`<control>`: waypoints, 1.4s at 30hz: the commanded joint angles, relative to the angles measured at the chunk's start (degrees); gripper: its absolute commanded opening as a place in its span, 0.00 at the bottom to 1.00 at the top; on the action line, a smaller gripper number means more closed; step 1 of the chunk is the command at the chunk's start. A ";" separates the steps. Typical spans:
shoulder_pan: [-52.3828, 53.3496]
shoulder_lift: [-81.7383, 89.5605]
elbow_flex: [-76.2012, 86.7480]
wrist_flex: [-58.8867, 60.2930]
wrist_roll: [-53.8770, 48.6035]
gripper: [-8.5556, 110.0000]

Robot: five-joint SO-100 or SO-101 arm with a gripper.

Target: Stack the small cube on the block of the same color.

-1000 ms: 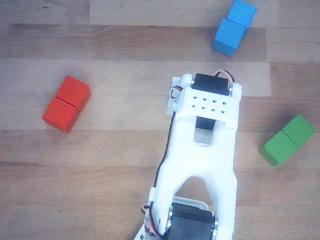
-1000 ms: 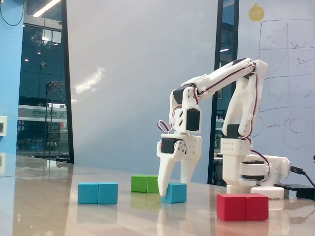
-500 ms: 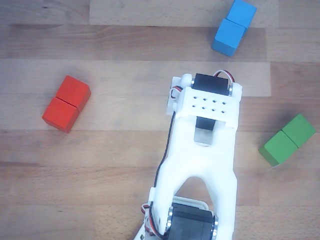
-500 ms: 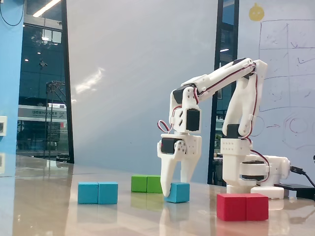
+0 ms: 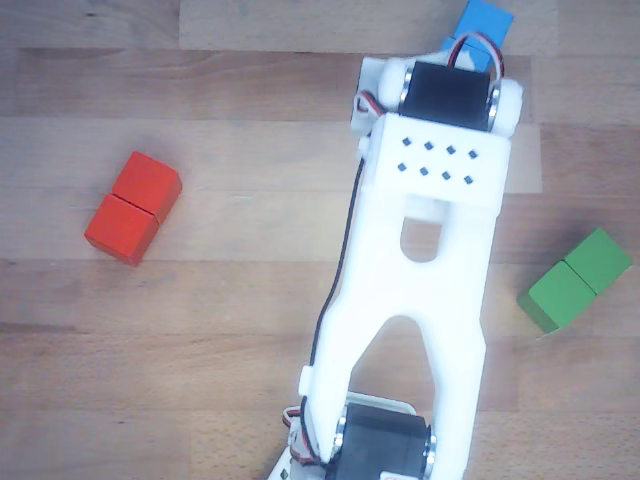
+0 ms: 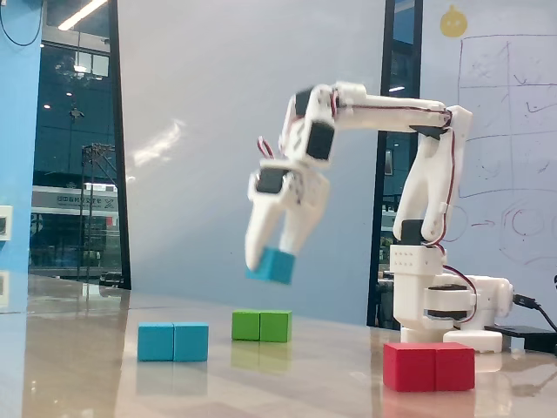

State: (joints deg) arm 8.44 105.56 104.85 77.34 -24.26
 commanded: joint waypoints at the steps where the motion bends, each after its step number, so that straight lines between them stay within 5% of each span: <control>1: 0.00 -3.78 -16.35 2.81 -0.97 0.10; 23: 4.22 -30.59 -38.23 2.37 -1.05 0.10; 42: 5.10 -36.91 -39.81 1.93 -1.41 0.10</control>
State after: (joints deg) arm 13.10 66.80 71.63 80.24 -25.14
